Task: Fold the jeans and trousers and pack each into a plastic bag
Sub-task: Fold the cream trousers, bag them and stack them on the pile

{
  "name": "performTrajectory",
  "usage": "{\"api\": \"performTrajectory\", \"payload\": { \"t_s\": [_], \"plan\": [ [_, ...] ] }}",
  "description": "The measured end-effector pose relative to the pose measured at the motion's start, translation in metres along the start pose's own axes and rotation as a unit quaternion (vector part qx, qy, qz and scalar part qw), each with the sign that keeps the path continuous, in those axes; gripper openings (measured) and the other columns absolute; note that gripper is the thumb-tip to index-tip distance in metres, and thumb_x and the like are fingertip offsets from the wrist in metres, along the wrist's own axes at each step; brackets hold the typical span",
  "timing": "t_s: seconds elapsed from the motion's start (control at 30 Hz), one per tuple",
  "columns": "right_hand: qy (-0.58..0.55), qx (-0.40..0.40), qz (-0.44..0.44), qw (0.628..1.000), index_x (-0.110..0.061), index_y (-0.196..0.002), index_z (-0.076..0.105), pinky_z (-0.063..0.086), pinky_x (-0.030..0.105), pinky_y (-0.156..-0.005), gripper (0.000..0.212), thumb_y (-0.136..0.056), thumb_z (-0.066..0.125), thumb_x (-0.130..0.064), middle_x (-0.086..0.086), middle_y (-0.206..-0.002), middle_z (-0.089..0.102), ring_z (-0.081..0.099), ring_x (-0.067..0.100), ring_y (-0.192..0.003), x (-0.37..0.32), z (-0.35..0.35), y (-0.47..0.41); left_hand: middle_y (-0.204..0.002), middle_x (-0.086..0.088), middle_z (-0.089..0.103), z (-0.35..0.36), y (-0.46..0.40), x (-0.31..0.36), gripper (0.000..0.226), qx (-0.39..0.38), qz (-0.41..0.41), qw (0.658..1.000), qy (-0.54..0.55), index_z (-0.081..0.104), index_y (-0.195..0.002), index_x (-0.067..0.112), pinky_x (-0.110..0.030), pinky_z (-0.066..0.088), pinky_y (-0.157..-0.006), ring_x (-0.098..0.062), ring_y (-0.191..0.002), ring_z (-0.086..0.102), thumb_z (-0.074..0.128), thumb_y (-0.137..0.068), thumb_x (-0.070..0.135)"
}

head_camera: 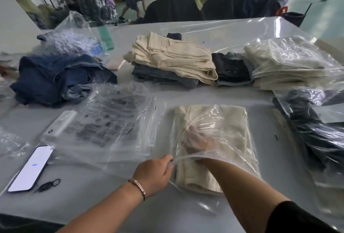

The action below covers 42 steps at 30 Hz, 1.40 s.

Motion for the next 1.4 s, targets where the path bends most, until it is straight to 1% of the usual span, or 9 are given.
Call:
{"api": "performTrajectory", "payload": {
  "t_s": [0.23, 0.4, 0.57, 0.77, 0.93, 1.03, 1.17, 1.3, 1.4],
  "plan": [
    [-0.054, 0.098, 0.002, 0.994, -0.032, -0.118, 0.056, 0.040, 0.039, -0.097, 0.031, -0.087, 0.052, -0.026, -0.001, -0.123, 0.060, 0.055, 0.024, -0.118, -0.018, 0.007, 0.017, -0.096, -0.006, 0.068, 0.019, 0.005, -0.003, 0.040, -0.044, -0.010, 0.999, -0.004, 0.041, -0.128, 0.035, -0.033, 0.045, -0.066, -0.029, -0.088, 0.064, 0.045, -0.088, 0.038],
    [0.003, 0.030, -0.012, 0.999, -0.027, -0.153, 0.009, -0.017, 0.032, -0.114, 0.060, -0.100, 0.028, -0.048, -0.007, -0.161, 0.001, -0.003, 0.010, -0.148, 0.017, 0.034, 0.073, -0.108, 0.000, 0.067, 0.039, 0.027, -0.024, 0.063, -0.033, -0.028, 0.998, 0.042, 0.031, -0.140, 0.037, -0.031, 0.047, -0.074, -0.023, -0.095, 0.064, 0.050, -0.080, 0.044],
    [-0.156, 0.089, 0.084, 0.980, -0.029, -0.152, 0.017, 0.000, 0.035, -0.121, 0.059, -0.099, 0.041, -0.042, -0.019, -0.152, 0.003, 0.001, 0.011, -0.147, 0.058, 0.025, 0.146, -0.124, 0.000, 0.060, 0.054, 0.050, -0.033, 0.085, -0.009, 0.001, 0.994, 0.108, 0.011, -0.149, 0.045, -0.021, 0.041, -0.062, -0.016, -0.091, 0.065, 0.065, -0.084, 0.038],
    [-0.127, 0.215, 0.186, 0.950, -0.050, -0.140, 0.038, 0.022, 0.033, -0.118, 0.049, -0.091, 0.045, -0.046, -0.032, -0.147, 0.017, 0.023, 0.008, -0.142, 0.101, 0.004, 0.233, -0.087, 0.019, 0.049, 0.055, 0.064, -0.024, 0.037, 0.020, 0.011, 0.985, 0.172, 0.043, -0.100, 0.043, -0.022, 0.041, -0.057, 0.002, -0.063, 0.053, 0.067, -0.080, 0.023],
    [-0.068, 0.142, 0.155, 0.975, -0.051, -0.147, 0.007, 0.006, 0.037, -0.121, 0.055, -0.100, 0.033, -0.038, -0.020, -0.155, -0.018, -0.001, 0.015, -0.148, 0.097, 0.029, 0.262, -0.077, 0.007, 0.063, 0.063, 0.076, -0.021, 0.018, -0.023, -0.049, 0.976, 0.210, 0.055, -0.073, 0.032, -0.026, 0.050, -0.066, -0.009, -0.072, 0.060, 0.072, -0.077, 0.027],
    [0.011, 0.153, 0.063, 0.986, -0.024, -0.150, 0.024, 0.007, 0.026, -0.119, 0.060, -0.095, 0.047, -0.030, -0.006, -0.158, -0.004, 0.001, 0.016, -0.147, 0.081, 0.023, 0.273, -0.077, 0.010, 0.069, 0.071, 0.087, -0.027, 0.019, -0.047, -0.109, 0.945, 0.304, 0.064, -0.080, 0.032, -0.012, 0.048, -0.062, -0.003, -0.074, 0.063, 0.081, -0.071, 0.035],
    [0.079, 0.191, -0.007, 0.978, -0.011, -0.129, 0.058, 0.044, 0.034, -0.096, 0.072, -0.064, 0.085, -0.024, 0.006, -0.136, 0.056, 0.057, 0.026, -0.121, 0.059, 0.026, 0.301, -0.070, -0.002, 0.072, 0.077, 0.101, -0.044, 0.003, -0.015, -0.219, 0.870, 0.442, 0.071, -0.082, 0.018, -0.025, 0.055, -0.061, -0.015, -0.063, 0.068, 0.071, -0.085, 0.016],
    [-0.035, 0.297, 0.002, 0.954, -0.013, -0.094, 0.074, 0.056, 0.023, -0.056, 0.045, -0.054, 0.085, 0.002, 0.000, -0.100, 0.070, 0.069, 0.018, -0.082, 0.049, 0.027, 0.316, -0.075, -0.015, 0.070, 0.081, 0.106, -0.057, 0.011, 0.010, -0.269, 0.812, 0.518, 0.064, -0.088, 0.006, -0.025, 0.052, -0.054, -0.020, -0.061, 0.067, 0.068, -0.083, -0.003],
    [-0.215, 0.246, 0.075, 0.942, -0.022, -0.077, 0.073, 0.051, 0.024, -0.056, 0.028, -0.069, 0.076, 0.004, -0.011, -0.074, 0.068, 0.065, 0.012, -0.065, 0.024, 0.043, 0.302, -0.074, -0.016, 0.071, 0.086, 0.108, -0.061, 0.014, 0.001, -0.274, 0.783, 0.558, 0.062, -0.092, 0.002, -0.024, 0.053, -0.054, -0.021, -0.062, 0.068, 0.070, -0.081, -0.002]
  ]
}}
Point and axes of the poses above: each hand's wrist, its own y-axis away from the middle knuckle, its own z-axis out of the palm, x = y × z, the point moved 7 cm from there along -y, towards the middle knuckle
